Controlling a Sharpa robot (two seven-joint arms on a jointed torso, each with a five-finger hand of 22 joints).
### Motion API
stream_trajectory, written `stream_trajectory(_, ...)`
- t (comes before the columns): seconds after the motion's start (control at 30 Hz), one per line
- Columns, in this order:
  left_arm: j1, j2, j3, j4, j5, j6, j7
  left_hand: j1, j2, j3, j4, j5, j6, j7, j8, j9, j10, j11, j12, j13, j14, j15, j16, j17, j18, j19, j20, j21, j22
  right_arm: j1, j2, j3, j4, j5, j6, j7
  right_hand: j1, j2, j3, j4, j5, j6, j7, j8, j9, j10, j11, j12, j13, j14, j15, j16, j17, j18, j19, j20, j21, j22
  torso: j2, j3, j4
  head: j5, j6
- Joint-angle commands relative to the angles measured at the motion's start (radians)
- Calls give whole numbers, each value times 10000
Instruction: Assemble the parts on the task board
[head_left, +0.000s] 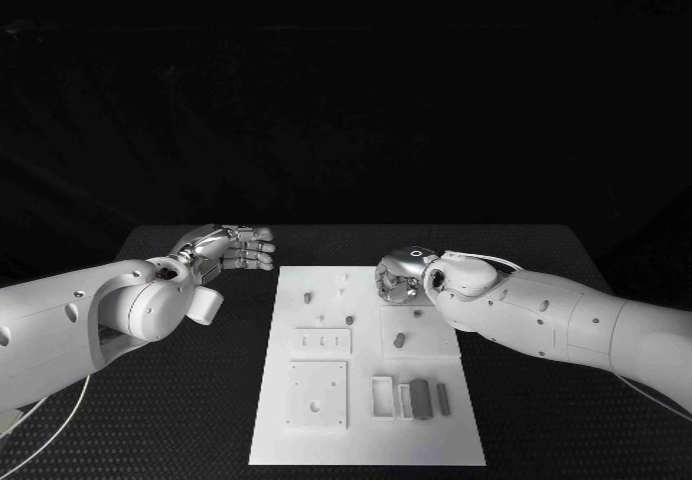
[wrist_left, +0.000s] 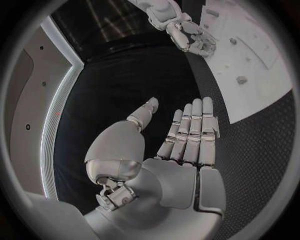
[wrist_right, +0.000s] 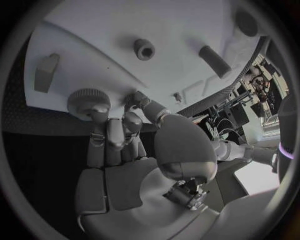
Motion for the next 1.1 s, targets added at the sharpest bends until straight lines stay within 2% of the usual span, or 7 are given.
stream_trajectory(0.03, 25, 3, 11, 22, -35, 110, 83, 103, -15, -57, 9, -24, 68, 472, -67, -14, 56, 32, -58, -10, 53, -12, -36, 19, 170, 57, 8, -66, -7, -8, -30, 2, 161, -729, -1722, -355, 52, -113, 99, -6, 62, 663, 33, 68, 65, 75, -36, -22, -3, 235, -161, 70, 26, 242, -33, -52, 74, 212, -2, -1, 2, 3, 65)
stream_trajectory(0.17, 25, -4, 11, 23, -35, 95, 93, 105, -15, -58, 8, -24, 69, 472, -69, -15, 55, 33, -61, -12, 54, -12, -40, 22, 170, 58, 7, -68, -7, -6, -20, 15, 257, -964, -2044, -490, 70, -174, 144, -5, 62, 705, 17, 70, 71, 133, -51, -36, -20, 298, -176, 88, 47, 242, -1, -77, 105, 206, -3, -6, 4, 4, 107)
stream_trajectory(0.53, 25, -1, 11, 9, -35, 86, 92, 108, -19, -63, 6, -24, 69, 473, -80, -22, 50, 37, -75, -20, 58, -12, -54, 34, 169, 61, 7, -73, -7, -5, 450, 56, 94, -1216, -1916, -761, 71, -207, 173, -3, 62, 722, 12, 64, 72, 161, -57, -56, -35, 290, -180, 77, -3, 242, 5, -88, 114, 201, 12, -7, 11, 42, 156)
stream_trajectory(0.7, 25, 45, 12, 1, -35, 95, 105, 110, -20, -65, 6, -24, 70, 474, -84, -25, 49, 38, -81, -23, 60, -12, -61, 39, 169, 62, 7, -76, -7, -7, 1005, 58, -334, -1389, -1787, -948, 69, -221, 183, -2, 62, 727, 11, 60, 71, 171, -58, -66, -42, 284, -182, 71, -27, 242, 5, -91, 116, 198, 10, -21, 6, 117, 223)
stream_trajectory(0.87, 25, 115, 12, -41, -38, 104, 106, 112, -19, -65, 6, -24, 71, 474, -86, -26, 49, 38, -83, -24, 61, -13, -64, 42, 169, 63, 6, -78, -7, -19, 1479, 58, -742, -1537, -1658, -1039, 67, -223, 187, -1, 62, 728, 11, 58, 71, 174, -59, -70, -44, 284, -182, 69, -31, 242, 5, -92, 116, 197, 11, -18, 53, 144, 230)
stream_trajectory(1.1, 27, 141, 13, -63, -39, 87, 104, 116, -16, -66, 5, -24, 72, 474, -90, -28, 50, 39, -88, -27, 63, -13, -70, 46, 168, 63, 6, -80, -8, -33, 1835, 59, -985, -1720, -1632, -1151, 65, -219, 199, 0, 63, 728, 10, 53, 70, 179, -59, -77, -49, 279, -182, 64, -48, 242, 3, -93, 116, 195, 15, -28, 81, 129, 245)
